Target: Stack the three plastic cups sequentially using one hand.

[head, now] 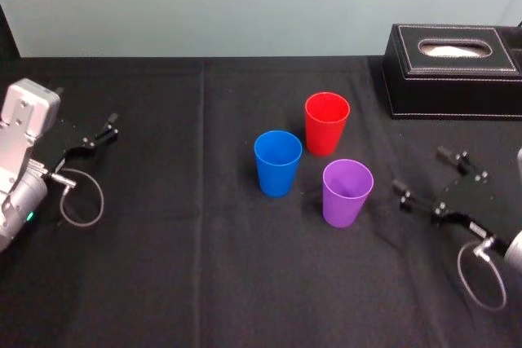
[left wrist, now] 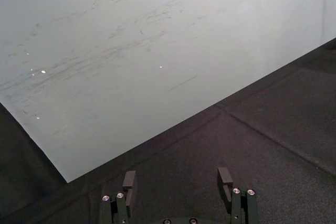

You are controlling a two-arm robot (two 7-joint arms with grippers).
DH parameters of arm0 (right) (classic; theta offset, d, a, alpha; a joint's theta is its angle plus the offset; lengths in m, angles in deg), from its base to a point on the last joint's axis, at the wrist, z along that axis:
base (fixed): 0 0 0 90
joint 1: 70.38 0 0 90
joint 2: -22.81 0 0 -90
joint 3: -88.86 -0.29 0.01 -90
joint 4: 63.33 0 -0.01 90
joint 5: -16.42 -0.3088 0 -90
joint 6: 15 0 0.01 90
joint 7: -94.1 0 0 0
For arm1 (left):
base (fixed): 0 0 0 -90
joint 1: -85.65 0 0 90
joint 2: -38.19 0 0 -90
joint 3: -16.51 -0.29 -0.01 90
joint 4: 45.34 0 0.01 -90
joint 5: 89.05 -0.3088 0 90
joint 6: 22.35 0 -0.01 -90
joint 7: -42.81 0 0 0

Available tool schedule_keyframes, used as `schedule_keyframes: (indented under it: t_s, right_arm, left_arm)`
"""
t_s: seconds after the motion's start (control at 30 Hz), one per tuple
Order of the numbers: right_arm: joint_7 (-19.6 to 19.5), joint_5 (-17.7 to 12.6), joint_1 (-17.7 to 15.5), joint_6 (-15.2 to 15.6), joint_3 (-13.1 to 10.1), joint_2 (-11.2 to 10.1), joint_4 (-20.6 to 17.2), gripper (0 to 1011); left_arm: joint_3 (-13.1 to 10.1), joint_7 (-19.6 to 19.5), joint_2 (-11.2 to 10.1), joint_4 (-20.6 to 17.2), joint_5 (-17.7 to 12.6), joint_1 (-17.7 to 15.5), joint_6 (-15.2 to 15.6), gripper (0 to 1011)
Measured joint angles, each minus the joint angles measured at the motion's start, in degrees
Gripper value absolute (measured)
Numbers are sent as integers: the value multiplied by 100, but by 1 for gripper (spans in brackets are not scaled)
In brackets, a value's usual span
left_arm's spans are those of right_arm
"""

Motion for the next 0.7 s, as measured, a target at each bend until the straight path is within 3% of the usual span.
schedule_keyframes:
  t_s: [0.23, 0.4, 0.7]
  right_arm:
    - [349, 155, -127, -287, 182, 102, 62, 1004]
    - [532, 237, -80, -519, 286, 321, 187, 1004]
    - [611, 414, 89, -629, 373, 701, 356, 1004]
  left_arm:
    - [0, 0, 0, 0, 0, 0, 0, 1005]
    - [0, 0, 0, 0, 0, 0, 0, 1004]
    - [0, 0, 0, 0, 0, 0, 0, 1005]
